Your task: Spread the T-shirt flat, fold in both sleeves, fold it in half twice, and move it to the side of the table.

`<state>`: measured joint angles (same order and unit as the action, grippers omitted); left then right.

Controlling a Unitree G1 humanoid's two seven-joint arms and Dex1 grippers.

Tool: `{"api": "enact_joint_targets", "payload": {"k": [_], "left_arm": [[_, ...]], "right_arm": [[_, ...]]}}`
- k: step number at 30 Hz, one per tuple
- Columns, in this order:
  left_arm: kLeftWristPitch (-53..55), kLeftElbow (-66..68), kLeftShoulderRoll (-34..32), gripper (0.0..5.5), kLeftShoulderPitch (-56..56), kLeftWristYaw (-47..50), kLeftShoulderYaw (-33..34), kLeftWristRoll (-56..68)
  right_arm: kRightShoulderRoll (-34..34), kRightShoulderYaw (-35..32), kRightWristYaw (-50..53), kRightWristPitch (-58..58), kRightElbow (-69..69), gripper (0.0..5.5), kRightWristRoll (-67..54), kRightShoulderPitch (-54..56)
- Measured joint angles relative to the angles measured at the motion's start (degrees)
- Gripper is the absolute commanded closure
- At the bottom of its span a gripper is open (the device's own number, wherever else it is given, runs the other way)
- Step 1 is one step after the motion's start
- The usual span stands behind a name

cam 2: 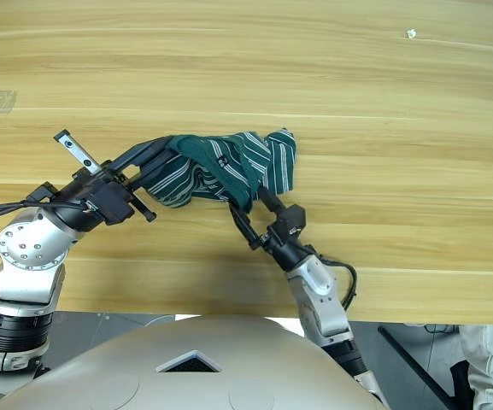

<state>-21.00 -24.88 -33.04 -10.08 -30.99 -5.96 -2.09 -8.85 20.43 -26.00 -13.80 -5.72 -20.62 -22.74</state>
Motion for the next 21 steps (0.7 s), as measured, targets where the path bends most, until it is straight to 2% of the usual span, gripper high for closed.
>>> {"api": "enact_joint_targets", "payload": {"k": [14,16,21], "left_arm": [[0.21,-0.26,0.14,5.5,0.41,0.46,0.68,-0.57],[0.39,-0.12,0.34,5.5,1.0,0.85,0.84,-1.35],[1.11,-0.06,0.75,5.5,1.98,2.25,1.71,-2.73]], "right_arm": [[1.55,-2.71,-0.57,1.8,2.21,5.28,1.41,0.82],[1.38,-3.52,-0.49,2.43,2.35,5.45,1.78,1.41],[-1.07,-6.79,-0.54,5.83,0.55,5.45,1.95,5.32]]}}
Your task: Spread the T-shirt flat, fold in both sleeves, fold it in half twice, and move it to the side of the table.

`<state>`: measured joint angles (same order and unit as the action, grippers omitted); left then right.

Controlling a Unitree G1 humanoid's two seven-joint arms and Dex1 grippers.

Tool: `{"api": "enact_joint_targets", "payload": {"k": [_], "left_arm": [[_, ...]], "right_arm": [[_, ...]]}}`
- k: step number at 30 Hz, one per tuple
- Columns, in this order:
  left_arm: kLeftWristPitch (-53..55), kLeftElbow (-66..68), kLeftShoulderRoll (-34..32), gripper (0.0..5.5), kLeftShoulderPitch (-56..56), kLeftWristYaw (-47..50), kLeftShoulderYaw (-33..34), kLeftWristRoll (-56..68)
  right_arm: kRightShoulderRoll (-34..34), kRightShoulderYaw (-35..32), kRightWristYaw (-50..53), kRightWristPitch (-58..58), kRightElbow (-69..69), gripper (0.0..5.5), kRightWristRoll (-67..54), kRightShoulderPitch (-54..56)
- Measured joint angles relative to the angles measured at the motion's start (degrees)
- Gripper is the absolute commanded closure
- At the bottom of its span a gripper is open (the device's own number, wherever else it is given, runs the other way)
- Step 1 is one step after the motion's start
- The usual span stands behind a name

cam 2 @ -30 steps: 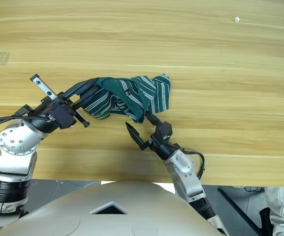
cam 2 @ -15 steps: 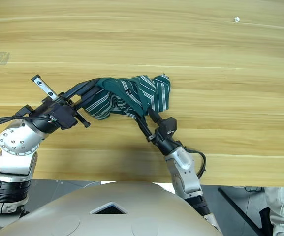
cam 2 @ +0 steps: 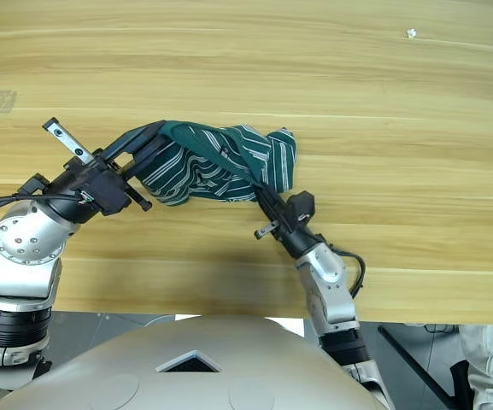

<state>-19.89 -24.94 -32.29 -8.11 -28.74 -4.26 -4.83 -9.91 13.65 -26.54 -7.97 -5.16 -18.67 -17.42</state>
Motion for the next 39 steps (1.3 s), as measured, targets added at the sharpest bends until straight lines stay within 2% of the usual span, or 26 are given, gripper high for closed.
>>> {"api": "enact_joint_targets", "payload": {"k": [4,9,13,17,20,24,26,30,34,37,39], "left_arm": [[4.1,2.37,0.84,5.5,3.31,1.91,1.28,-2.9],[12.86,3.14,-1.6,5.5,10.95,-1.24,3.64,-1.1],[23.63,2.87,-7.32,5.5,26.53,-6.68,6.99,3.58],[25.99,9.48,-12.03,5.5,42.68,-11.86,4.23,2.32],[22.15,22.34,-12.55,5.5,56.09,-13.43,-1.18,-2.34],[15.08,43.98,-9.09,5.5,71.08,-8.27,-9.29,-11.11],[14.23,57.16,-5.31,5.5,79.33,1.35,-14.26,-17.02],[14.92,81.07,1.86,5.5,96.73,22.35,-21.49,-26.79],[14.35,97.09,4.3,5.5,113.87,35.32,-23.12,-32.14],[11.93,99.37,3.96,5.5,114.9,35.99,-22.75,-32.21],[7.24,98.71,3.2,5.5,112.27,34.26,-23.51,-33.17]], "right_arm": [[-6.22,-2.73,-3.31,5.08,-3.76,5.45,0.14,5.35],[-23.85,-11.37,-12.12,6.01,-5.18,5.45,5.11,23.96],[-37.13,-13.47,-20.76,-0.01,0.12,5.45,11.53,40.2],[-44.54,-11.97,-27.53,-7.39,6.27,5.45,16.72,50.93],[-44.24,-8.41,-28.98,-11.47,15.55,5.45,20.65,62.42],[-37.31,0.17,-15.71,-16.01,35.76,5.45,33.81,80.32],[-32.61,4.7,-4.69,-15.25,46.31,5.45,39.89,87.93],[-25.3,8.36,14.65,-12.08,64.3,5.45,46.34,101.62],[-22.68,8.32,26.96,-10.76,76.67,5.45,49.35,114.9],[-22.87,8.4,26.91,-12.13,78.17,5.45,50.33,116.54],[-24.05,10.7,22.89,-17.58,77.04,5.45,51.61,112.21]]}}
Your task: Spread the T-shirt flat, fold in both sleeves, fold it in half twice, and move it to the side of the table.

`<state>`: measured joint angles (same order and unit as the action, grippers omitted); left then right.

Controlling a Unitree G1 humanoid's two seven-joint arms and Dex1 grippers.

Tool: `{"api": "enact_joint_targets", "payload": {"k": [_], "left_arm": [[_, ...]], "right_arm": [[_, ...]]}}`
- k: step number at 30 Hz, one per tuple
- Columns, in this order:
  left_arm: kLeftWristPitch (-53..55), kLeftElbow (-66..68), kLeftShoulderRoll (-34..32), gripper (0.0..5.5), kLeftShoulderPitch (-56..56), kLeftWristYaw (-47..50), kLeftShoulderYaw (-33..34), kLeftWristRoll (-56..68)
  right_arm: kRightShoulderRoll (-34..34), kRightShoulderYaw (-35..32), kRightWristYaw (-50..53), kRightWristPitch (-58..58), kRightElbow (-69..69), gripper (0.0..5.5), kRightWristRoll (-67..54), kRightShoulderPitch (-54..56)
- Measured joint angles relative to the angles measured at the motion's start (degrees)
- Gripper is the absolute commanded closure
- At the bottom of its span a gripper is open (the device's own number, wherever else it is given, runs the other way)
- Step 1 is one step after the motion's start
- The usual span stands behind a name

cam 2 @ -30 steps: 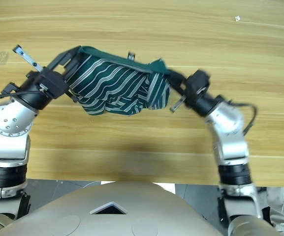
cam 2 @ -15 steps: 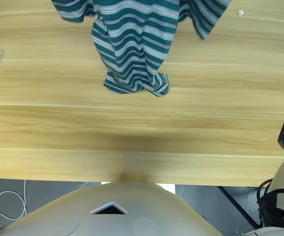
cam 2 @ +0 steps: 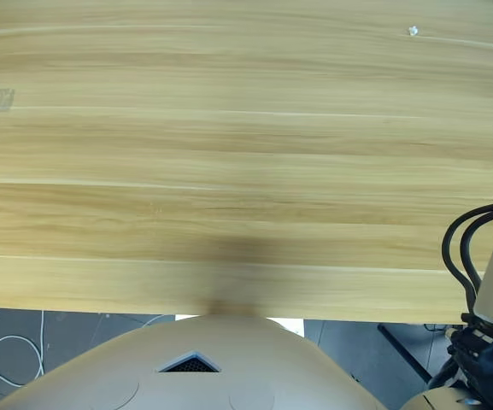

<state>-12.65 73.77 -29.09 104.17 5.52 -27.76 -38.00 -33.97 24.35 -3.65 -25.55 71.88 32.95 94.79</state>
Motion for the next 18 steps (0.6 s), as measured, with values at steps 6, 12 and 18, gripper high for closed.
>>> {"api": "enact_joint_targets", "payload": {"k": [6,12,18], "left_arm": [[-8.25,-25.45,-3.45,5.5,-33.19,-11.59,-0.34,4.74],[-3.49,-59.53,-5.41,5.5,-76.06,-17.18,0.83,11.89],[5.03,-89.41,-13.31,5.5,-97.28,-26.76,14.12,15.9]], "right_arm": [[-0.98,3.52,-13.06,-10.71,-19.85,5.45,-5.55,-35.11],[-2.83,6.23,-21.78,-10.72,-37.69,5.45,-13.77,-68.17],[-12.81,-0.9,-30.85,-7.02,-57.6,5.45,-28.24,-81.39]]}}
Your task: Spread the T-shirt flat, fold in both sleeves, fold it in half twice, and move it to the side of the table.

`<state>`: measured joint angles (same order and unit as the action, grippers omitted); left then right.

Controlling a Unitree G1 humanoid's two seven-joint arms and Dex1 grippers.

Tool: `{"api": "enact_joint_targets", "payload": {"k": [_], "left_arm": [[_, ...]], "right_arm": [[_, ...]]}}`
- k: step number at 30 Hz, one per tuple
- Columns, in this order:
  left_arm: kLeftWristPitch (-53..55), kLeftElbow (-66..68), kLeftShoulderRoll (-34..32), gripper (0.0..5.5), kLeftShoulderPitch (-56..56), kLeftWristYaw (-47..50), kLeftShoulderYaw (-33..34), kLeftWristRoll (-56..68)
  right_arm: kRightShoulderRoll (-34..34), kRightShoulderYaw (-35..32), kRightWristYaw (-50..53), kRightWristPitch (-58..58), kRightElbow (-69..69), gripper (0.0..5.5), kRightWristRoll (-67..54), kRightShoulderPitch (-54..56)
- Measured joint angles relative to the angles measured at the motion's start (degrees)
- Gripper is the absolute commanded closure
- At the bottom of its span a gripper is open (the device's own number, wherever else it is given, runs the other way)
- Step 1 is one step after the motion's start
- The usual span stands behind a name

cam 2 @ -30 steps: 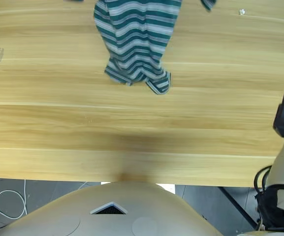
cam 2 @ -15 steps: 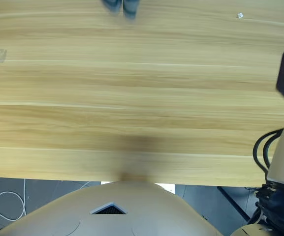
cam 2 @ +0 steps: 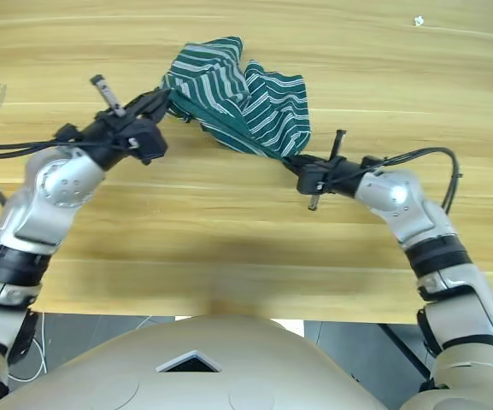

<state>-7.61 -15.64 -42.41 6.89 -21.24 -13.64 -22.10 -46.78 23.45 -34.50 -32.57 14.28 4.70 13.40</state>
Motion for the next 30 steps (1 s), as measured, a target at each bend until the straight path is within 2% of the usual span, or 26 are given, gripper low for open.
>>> {"api": "enact_joint_targets", "payload": {"k": [5,8,11,18,28,29,30], "left_arm": [[5.28,-29.6,-9.21,5.5,-20.63,-16.56,20.22,3.92],[1.72,-37.31,-11.48,5.5,-33.73,-24.94,27.3,4.17],[-0.88,-39.84,-11.78,5.5,-39.99,-29.48,30.02,4.44],[-7.42,-41.63,-11.19,5.5,-50.75,-34.44,30.39,1.38],[-12.77,-39.79,-8.99,3.84,-58.44,-38.25,35.93,2.04],[-13.19,-39.7,-8.93,3.68,-58.64,-38.54,36.33,2.04],[-13.56,-39.59,-8.88,3.59,-58.79,-38.77,36.47,2.08]], "right_arm": [[-15.44,-11.28,-9.09,5.66,-25.16,5.45,-11.31,-13.97],[-18.93,-14.69,-12.06,9.7,-35.68,5.45,-13.49,-22.79],[-19.3,-16.57,-14.08,12.68,-40.56,5.45,-14.12,-25.42],[-18.6,-14.11,-17.66,16.29,-46.8,5.45,-10.54,-29.66],[-18.06,-13.92,-22.12,18.82,-47.05,5.5,-10.18,-33.16],[-18.06,-13.99,-22.43,18.94,-47.06,5.19,-10.18,-33.48],[-18.05,-13.99,-22.85,19.16,-47.07,5.1,-10.17,-33.79]]}}
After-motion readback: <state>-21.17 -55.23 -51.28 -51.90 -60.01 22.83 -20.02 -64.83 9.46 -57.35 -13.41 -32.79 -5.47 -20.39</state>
